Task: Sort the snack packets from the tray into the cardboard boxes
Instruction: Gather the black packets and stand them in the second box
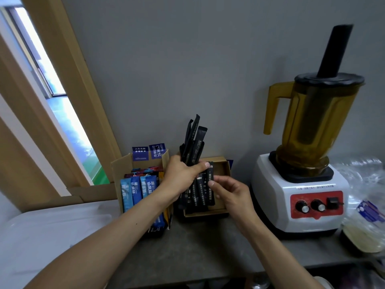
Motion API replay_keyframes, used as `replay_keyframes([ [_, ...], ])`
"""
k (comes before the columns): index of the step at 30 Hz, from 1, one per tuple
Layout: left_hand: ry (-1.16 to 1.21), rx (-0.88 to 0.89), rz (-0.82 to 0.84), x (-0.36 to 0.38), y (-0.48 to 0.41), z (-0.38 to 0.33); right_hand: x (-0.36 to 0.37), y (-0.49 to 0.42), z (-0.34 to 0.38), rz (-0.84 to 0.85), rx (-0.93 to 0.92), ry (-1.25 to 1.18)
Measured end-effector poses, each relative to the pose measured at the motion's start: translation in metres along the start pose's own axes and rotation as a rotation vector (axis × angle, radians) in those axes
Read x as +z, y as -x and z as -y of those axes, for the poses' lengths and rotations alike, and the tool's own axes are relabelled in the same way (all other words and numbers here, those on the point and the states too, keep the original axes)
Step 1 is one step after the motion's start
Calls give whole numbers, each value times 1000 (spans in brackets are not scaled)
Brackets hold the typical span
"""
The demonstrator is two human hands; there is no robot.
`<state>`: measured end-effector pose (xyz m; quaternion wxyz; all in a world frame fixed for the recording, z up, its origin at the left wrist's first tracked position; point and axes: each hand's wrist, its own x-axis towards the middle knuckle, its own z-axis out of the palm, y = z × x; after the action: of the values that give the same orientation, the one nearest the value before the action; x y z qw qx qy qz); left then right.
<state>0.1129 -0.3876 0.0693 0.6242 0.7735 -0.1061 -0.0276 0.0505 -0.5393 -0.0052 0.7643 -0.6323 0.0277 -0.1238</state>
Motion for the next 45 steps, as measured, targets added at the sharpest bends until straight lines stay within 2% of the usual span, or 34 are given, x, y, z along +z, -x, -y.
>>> replay_keyframes([
  [4,38,-35,-7,4,1,-3,-3,0,-8,-6,-15,83],
  [7,53,-57,-33,8,0,0,-4,-1,-15,-96,-54,194],
  [10,80,-49,-66,10,-3,5,-5,-2,-21,-196,-119,531],
  [13,82,-47,-103,9,-5,6,-4,-4,-31,-183,-148,881],
  [18,119,-106,-107,6,-10,15,0,-16,-45,-98,-147,1093],
  [24,222,-185,-111,2,-11,22,5,-23,-50,-113,-127,1070],
  [30,248,-190,-78,4,-7,23,1,-25,-52,-96,-74,1050],
  [39,247,-179,-14,6,-1,22,-1,-25,-46,-84,-113,1006],
  [42,247,-190,-30,6,-2,23,2,-20,-32,-124,-149,866],
  [45,245,-220,-52,7,-3,24,14,-7,-11,-118,-204,515],
])
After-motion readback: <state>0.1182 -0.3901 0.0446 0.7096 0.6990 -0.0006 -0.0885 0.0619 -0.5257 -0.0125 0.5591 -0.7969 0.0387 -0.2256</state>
